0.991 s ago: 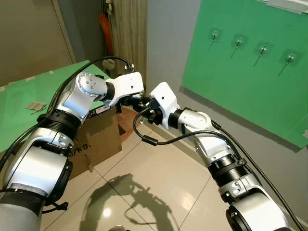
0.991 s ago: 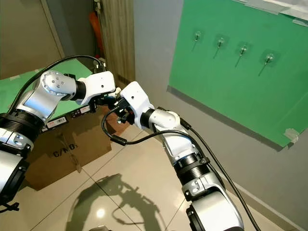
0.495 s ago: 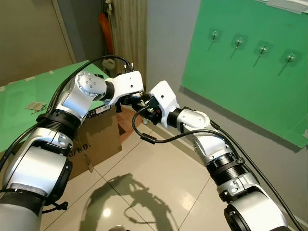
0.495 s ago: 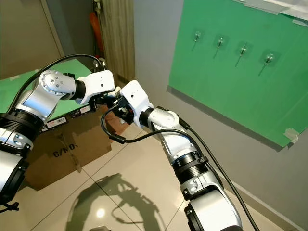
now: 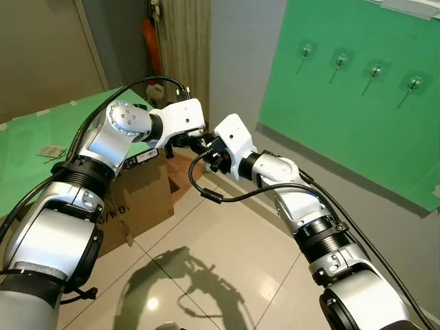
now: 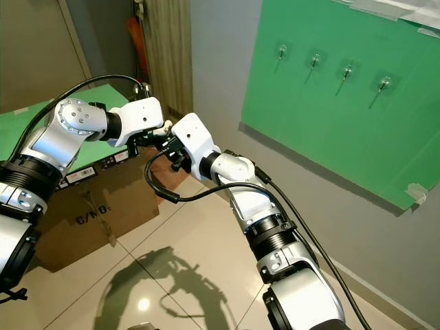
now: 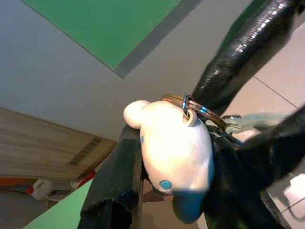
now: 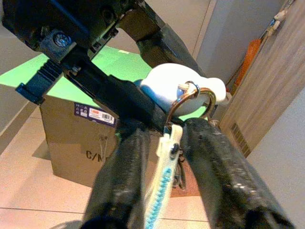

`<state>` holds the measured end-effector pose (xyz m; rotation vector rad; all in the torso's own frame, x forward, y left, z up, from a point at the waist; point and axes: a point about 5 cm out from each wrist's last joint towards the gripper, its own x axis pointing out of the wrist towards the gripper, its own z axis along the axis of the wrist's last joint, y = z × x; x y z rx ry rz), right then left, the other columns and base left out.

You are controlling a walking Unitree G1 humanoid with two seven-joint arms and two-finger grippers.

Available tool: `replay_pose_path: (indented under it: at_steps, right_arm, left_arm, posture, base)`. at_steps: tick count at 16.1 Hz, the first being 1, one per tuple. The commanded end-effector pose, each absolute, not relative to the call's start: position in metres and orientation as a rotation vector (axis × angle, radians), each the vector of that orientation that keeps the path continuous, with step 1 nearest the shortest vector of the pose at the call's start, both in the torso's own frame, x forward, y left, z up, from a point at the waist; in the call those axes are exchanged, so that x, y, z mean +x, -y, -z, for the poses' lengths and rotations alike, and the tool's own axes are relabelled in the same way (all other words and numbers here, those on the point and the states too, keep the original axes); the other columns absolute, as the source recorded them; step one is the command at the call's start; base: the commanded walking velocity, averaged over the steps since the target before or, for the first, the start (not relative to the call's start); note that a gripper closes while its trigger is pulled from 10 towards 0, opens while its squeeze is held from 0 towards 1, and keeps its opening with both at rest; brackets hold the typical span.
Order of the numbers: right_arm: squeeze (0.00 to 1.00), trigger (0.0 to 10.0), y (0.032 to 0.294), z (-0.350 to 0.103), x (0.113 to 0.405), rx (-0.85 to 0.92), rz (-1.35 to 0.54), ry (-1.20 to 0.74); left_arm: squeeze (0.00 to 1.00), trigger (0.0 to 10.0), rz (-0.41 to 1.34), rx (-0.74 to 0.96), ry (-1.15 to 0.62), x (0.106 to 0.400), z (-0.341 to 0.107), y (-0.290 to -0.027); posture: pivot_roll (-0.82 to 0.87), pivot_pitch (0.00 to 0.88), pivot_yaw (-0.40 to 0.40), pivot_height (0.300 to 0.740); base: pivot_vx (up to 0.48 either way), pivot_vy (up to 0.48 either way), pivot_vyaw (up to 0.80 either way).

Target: Hang keys on a hook

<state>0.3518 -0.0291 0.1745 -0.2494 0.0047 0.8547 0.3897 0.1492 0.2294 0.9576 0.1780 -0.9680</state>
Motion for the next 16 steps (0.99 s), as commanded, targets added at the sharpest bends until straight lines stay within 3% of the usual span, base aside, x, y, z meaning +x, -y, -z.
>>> replay_pose_path:
  at_steps: [1,16]
  right_arm:
    - [0.0,0.0,0.0311,-0.1821,0.3565,-0.254,-0.829,0.013]
    - [0.0,0.0,0.0371,-0.1901,0.3579,-0.229,-0.785,0.049]
  left_arm:
    - [0.0,0.0,0.999,0.968,-0.11,0.3899,-0.2443,-0.1366]
    - [0.0,0.0,0.957,0.962,-0.116,0.3923,-0.2452,-0.1414]
  posture:
    - [0.03,0.0,-0.021,0.74]
    - [0.03,0.001,-0.01,0.74]
  base:
    - [0.0,0.0,0.0]
    - [0.0,0.0,0.0]
